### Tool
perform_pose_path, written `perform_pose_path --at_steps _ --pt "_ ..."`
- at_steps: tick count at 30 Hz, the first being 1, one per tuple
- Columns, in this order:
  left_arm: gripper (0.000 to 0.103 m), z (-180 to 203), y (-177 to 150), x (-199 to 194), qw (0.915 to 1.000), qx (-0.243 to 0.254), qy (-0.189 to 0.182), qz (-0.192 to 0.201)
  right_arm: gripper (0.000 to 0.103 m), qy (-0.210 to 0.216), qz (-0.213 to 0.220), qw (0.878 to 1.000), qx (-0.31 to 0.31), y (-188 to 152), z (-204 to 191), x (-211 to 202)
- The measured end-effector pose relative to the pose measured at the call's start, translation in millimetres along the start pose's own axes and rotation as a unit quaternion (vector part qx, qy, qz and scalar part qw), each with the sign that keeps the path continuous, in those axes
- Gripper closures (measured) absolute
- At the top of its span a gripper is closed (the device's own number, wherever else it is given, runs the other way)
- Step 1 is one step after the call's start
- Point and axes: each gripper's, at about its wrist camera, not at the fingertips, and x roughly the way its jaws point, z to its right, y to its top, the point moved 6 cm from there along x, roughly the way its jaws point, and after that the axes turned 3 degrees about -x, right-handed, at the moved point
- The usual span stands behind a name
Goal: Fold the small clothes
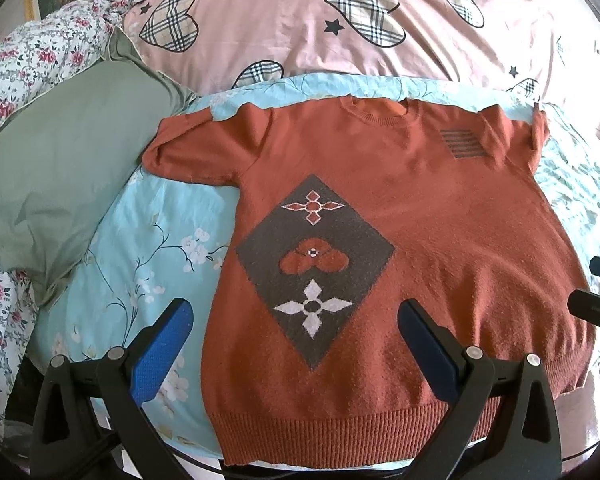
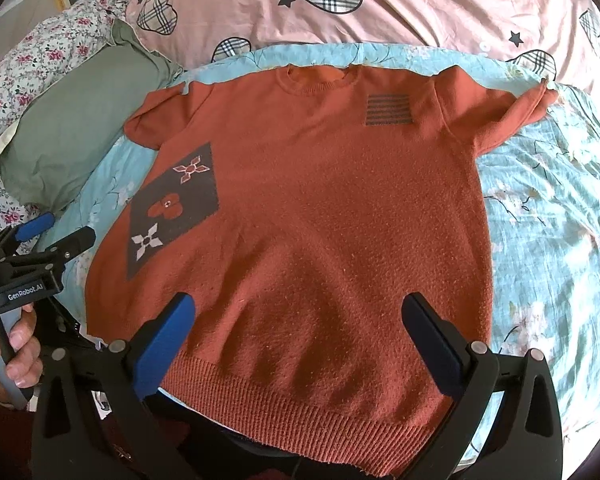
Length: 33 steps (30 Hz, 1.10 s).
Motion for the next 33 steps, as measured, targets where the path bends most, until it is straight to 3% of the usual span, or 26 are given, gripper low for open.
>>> perform_pose_path --at_steps 8,15,33 --pt "0.001 1.3 0.2 0.4 0.9999 0.006 0.007 -0.010 0.000 0.019 -0.018 1.000 0.016 -3.8 -0.1 1.7" --pt "0.001 1.9 0.5 0.5 0.9999 0.009 0.011 -0.006 0.000 -0.001 0.002 1.000 -0.002 -2.2 0.3 1.5" --pt "0.001 4.2 0.1 -0.4 0.9999 0.005 0.005 0.007 0.000 0.001 -0.005 1.000 0.003 -2.8 2.4 1.6"
